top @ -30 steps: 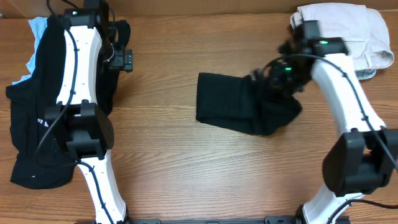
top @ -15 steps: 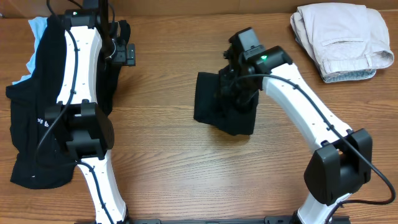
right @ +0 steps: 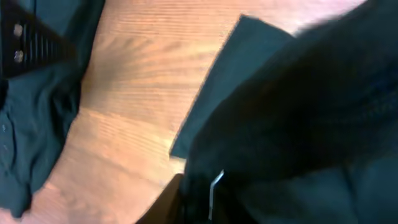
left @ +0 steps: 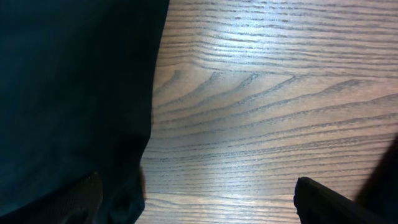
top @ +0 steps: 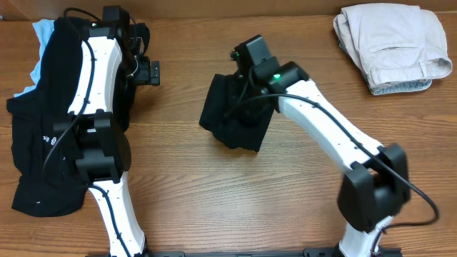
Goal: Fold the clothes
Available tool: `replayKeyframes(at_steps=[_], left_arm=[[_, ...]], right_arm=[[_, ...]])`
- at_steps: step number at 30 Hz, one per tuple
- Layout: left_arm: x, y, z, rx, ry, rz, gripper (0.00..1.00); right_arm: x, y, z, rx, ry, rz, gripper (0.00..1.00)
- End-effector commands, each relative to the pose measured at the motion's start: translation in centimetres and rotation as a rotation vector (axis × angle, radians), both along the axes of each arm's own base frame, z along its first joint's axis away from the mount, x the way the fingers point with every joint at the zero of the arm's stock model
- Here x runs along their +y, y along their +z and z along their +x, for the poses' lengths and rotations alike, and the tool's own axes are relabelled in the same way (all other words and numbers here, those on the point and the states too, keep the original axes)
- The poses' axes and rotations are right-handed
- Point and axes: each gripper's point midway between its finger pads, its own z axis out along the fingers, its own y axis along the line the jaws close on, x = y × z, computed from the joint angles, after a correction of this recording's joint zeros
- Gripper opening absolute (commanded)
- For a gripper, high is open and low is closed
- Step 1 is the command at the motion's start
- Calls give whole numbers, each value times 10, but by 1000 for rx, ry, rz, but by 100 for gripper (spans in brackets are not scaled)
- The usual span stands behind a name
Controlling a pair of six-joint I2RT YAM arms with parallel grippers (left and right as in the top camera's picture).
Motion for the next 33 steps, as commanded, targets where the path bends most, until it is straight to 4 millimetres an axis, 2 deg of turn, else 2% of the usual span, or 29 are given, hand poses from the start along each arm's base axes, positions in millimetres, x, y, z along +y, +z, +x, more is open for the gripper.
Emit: replayKeyframes(at_steps=[1,4,6,8,11,14,17,19,22,27,28,30,31,32,33], left_arm=[[-8,0,2,-11,-24,-18,100],[-12,1,4,-21,-27,-40,100],[-14,1,5,-25,-29,-54,100],[-15,1,6,-28,-30,-57,100],[-15,1,6,-29,-30,-57,100],[-15,1,7,-31,-30,-57,100],[-15,1,8,-37,-31,-59,100],[-15,2,9,-40,-31,-60,100],[-18,1,8,-35,-36,-60,100],[-18,1,8,-36,-37,-60,100],[-18,1,8,-36,-37,-60,100],[-18,1,8,-35,-37,-60,100],[-18,1,8,-35,-37,-60,100],[-18,1,8,-34,-37,-60,100],[-18,1,7,-33,-37,-61,100]], right_arm=[[17,-33,19,-7,-2,-1,28],[37,-38,27,-26,39,76,41],[43,-30,29,-50,69,106,54],[42,-19,29,-61,78,103,61],[30,5,32,-67,83,83,67],[8,33,36,-65,62,58,70],[-11,47,38,-56,52,34,74],[-21,42,35,-22,43,13,74],[-38,23,19,92,19,-33,75],[-52,-17,-24,311,19,-121,75],[-51,-25,-33,341,30,-132,73],[-50,-38,-48,381,55,-157,64],[-48,-46,-57,402,79,-174,50],[-47,-51,-64,416,90,-185,30],[-46,-56,-70,431,100,-195,4]])
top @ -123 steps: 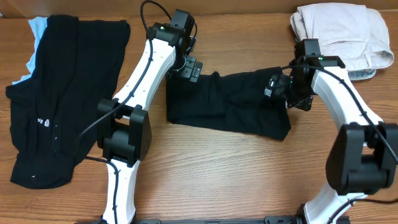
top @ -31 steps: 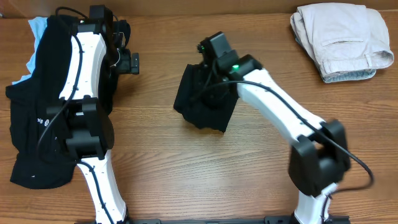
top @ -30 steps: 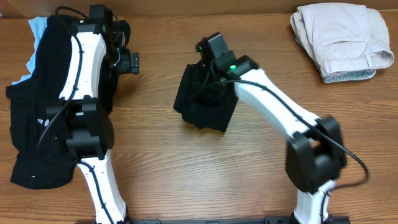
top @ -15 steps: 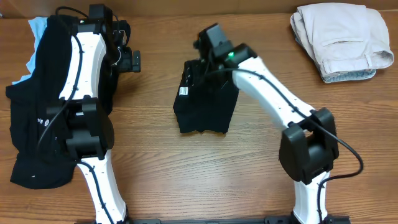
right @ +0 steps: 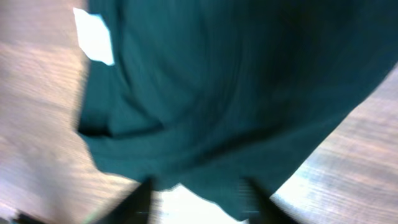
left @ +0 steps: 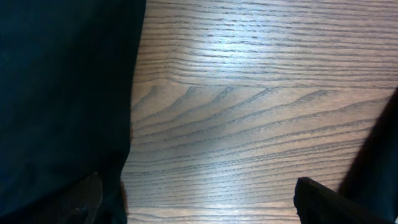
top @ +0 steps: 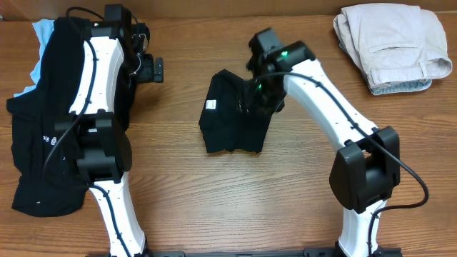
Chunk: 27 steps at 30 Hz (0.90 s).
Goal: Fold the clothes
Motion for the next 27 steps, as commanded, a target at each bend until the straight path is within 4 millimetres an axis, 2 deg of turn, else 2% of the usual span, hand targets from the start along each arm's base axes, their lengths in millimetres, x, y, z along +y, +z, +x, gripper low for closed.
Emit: replayKeyframes(at_steps=[1,5,10,15,22,25,27], left_arm=[[-6,0,-2,5,-22,-7,100],[-6,-1,-5,17,-27,-5,100],[-7,-1,-6,21,-27,-6,100],[-11,-1,-6,23,-36,-6,100],[-12,-1,-6,24,-38,-7,100],[-14,-1,-6,24,-42,-7,100],[-16,-1,-6,23,-45,-6,100]], right_arm=[[10,-22,-28,70,66,-26,4],[15,-37,-47,98,125,-50,4],[10,-53,-53,103,131,-77,4],[-31,-77,-35,39,76,-220,4],[-74,-99,-5,-7,-34,-194,4],[-107,-102,14,-47,-68,-226,6],[-135,-102,28,-77,-92,-250,11]])
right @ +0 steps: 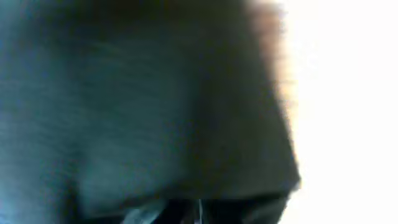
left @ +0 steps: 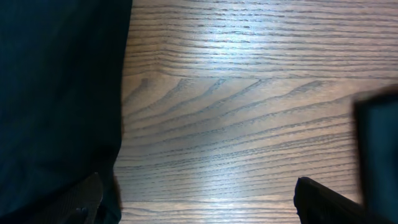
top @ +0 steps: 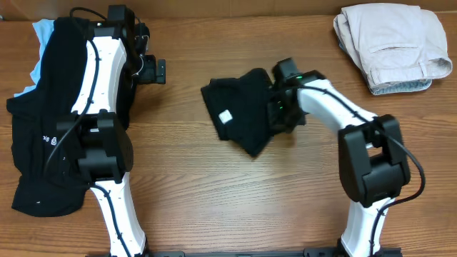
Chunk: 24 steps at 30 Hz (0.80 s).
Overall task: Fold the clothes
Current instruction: 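Grasp the folded black shirt bundle with the right gripper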
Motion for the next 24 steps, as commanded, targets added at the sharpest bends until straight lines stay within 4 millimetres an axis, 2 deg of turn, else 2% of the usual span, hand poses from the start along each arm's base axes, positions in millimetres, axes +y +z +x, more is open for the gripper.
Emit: replayKeyframes(at_steps=[1,3,4,5,8,10,13,14,16,19,24], left_arm=[[-10,0,-2,4,-33,-6,100],[-11,0,-1,3,-36,-6,100],[-11,0,-1,1,-36,-6,100],[-11,0,-1,0,-36,-6,100],[-11,0,0,-1,-37,-5,100],[-11,0,1,-6,-36,-5,100],[-11,0,3,-15,-36,-5,100],[-11,1,4,-19,-36,-5,100],[-11,1,5,-24,-36,-4,100],[-10,1,7,-31,-35,-3,100],[-7,1,9,-41,-28,-3,100]], right_arm=[[-51,-5,16,-36,-11,-77,18],[-66,-1,21,-38,-18,-71,25],[-71,3,22,-31,-6,-57,33],[-75,9,22,-20,13,-37,46],[-83,37,27,-26,29,-31,59],[-76,63,33,-65,58,-9,66],[-51,99,35,-137,133,12,79],[-41,109,34,-160,157,13,85],[-16,120,27,-185,217,21,90],[24,120,9,-176,328,19,94],[83,107,-20,-182,493,-1,100]])
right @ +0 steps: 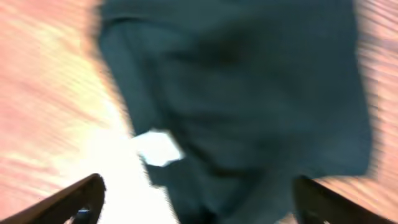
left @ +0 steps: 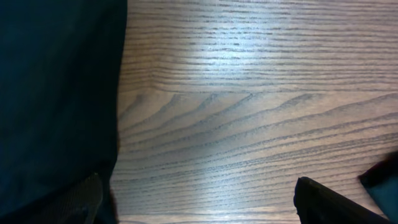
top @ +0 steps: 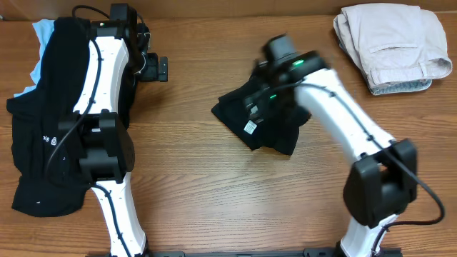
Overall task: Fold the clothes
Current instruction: 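Grasp the folded black shirt bundle with the right gripper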
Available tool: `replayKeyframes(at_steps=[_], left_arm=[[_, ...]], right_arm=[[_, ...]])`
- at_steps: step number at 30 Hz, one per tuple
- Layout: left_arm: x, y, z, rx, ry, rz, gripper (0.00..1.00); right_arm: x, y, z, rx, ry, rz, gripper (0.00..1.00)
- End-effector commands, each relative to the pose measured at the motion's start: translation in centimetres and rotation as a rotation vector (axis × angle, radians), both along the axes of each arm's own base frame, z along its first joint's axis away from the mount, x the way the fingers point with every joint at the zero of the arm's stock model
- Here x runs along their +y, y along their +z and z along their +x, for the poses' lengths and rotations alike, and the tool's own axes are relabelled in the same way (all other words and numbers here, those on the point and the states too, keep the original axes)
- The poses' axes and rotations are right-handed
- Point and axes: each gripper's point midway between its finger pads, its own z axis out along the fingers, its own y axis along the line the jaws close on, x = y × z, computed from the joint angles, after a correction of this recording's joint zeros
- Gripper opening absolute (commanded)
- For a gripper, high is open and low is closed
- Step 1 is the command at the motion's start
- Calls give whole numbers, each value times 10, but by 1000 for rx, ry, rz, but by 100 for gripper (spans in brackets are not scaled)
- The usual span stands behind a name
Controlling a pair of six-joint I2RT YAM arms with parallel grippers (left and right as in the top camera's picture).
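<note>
A black garment (top: 263, 120) lies bunched and folded at the table's middle, its white tag (top: 250, 127) facing up. My right gripper (top: 265, 96) hovers just above it. In the blurred right wrist view the right gripper (right: 202, 208) is open, its fingers (right: 78, 199) wide apart, and the dark garment (right: 249, 106) with its tag (right: 158, 149) lies below them. My left gripper (top: 156, 70) is at the back left, next to a pile of black clothes (top: 43, 135). The left gripper (left: 199, 208) stands open over bare wood, with black cloth (left: 56, 93) at its left.
Folded beige clothes (top: 391, 44) lie at the back right corner. A light blue piece (top: 41, 30) peeks from under the black pile at the back left. The wooden table (top: 235, 207) spreads in front of the garment.
My right gripper was low against the garment's right edge, its view filled with cloth. Now it is higher, over the garment, and open. The garment lies a little farther right. The left arm has barely moved.
First my right gripper was at the black garment, which was bunched up at the centre. Then the garment lay flatter with its tag showing at the left. Then it lay folded over with the gripper at its right edge. Now it lies free under the open gripper.
</note>
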Motion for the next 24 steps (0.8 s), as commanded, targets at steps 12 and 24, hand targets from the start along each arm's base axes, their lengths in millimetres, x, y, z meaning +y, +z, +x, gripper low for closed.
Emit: replayKeyframes(at_steps=[12,24], left_arm=[[-1,0,-1,0,-16,-4,100],[-5,0,0,-4,-20,-5,100]], right_arm=[[47,-66,-20,-54,172,-224,100],[40,-102,-11,-39,142,-299,93]])
